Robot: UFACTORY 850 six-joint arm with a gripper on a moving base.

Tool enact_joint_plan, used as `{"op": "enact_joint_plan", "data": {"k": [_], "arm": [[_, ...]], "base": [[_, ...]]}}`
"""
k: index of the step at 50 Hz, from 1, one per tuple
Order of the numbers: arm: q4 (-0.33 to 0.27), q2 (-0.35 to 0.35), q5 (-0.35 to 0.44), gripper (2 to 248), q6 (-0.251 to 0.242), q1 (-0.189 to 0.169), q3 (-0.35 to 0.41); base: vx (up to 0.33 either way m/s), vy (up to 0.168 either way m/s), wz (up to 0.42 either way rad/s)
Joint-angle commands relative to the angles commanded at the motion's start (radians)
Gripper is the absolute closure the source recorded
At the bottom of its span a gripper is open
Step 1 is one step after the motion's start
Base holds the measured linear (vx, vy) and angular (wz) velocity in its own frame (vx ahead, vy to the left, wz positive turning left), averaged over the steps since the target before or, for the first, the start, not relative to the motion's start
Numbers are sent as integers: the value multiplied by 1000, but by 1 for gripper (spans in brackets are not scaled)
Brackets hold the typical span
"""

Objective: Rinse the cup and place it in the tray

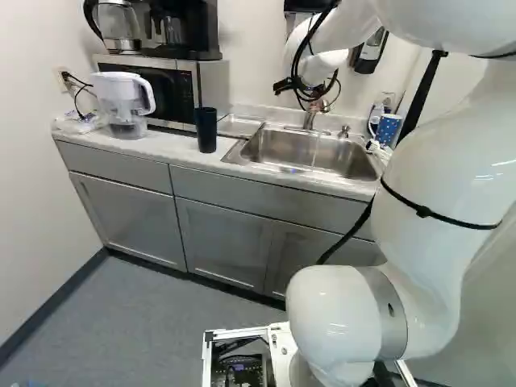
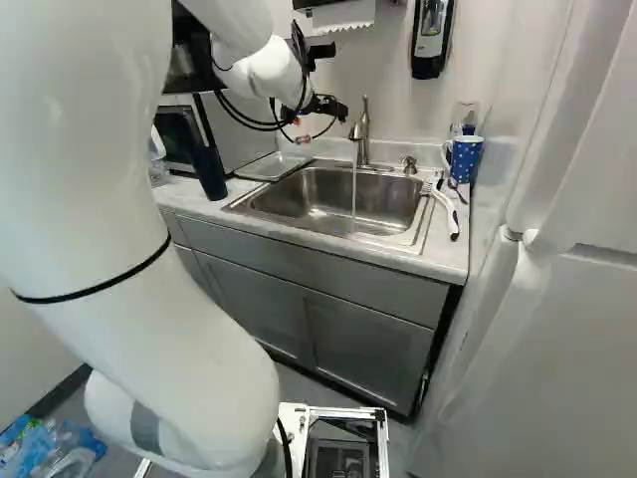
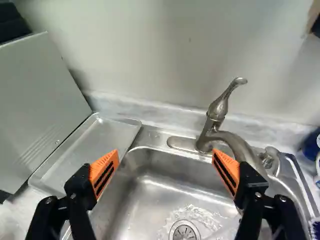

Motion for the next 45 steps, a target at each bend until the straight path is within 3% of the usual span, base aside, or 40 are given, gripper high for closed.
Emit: {"op": "enact_joint_plan", "data": {"k": [24,45], "arm": [[0,132,-156,3,0,7,130],[0,214,-156,3,0,-18,207]], "base": [[0,0,0],[0,0,0]]}}
